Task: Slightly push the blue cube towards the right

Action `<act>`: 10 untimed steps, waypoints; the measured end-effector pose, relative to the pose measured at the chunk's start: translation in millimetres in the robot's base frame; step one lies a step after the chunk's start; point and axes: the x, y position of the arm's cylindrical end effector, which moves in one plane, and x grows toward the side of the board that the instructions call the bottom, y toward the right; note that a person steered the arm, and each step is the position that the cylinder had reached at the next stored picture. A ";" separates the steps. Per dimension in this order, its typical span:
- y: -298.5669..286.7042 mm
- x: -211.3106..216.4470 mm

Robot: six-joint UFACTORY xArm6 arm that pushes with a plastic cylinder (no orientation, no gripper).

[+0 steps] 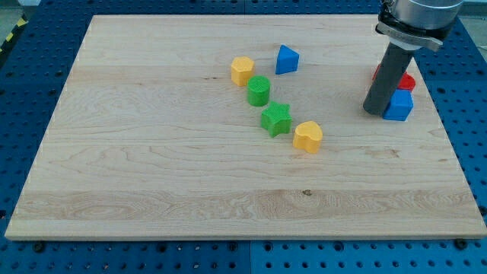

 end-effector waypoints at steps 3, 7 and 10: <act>-33.7 0.3; -33.5 -2.6; -28.4 -2.6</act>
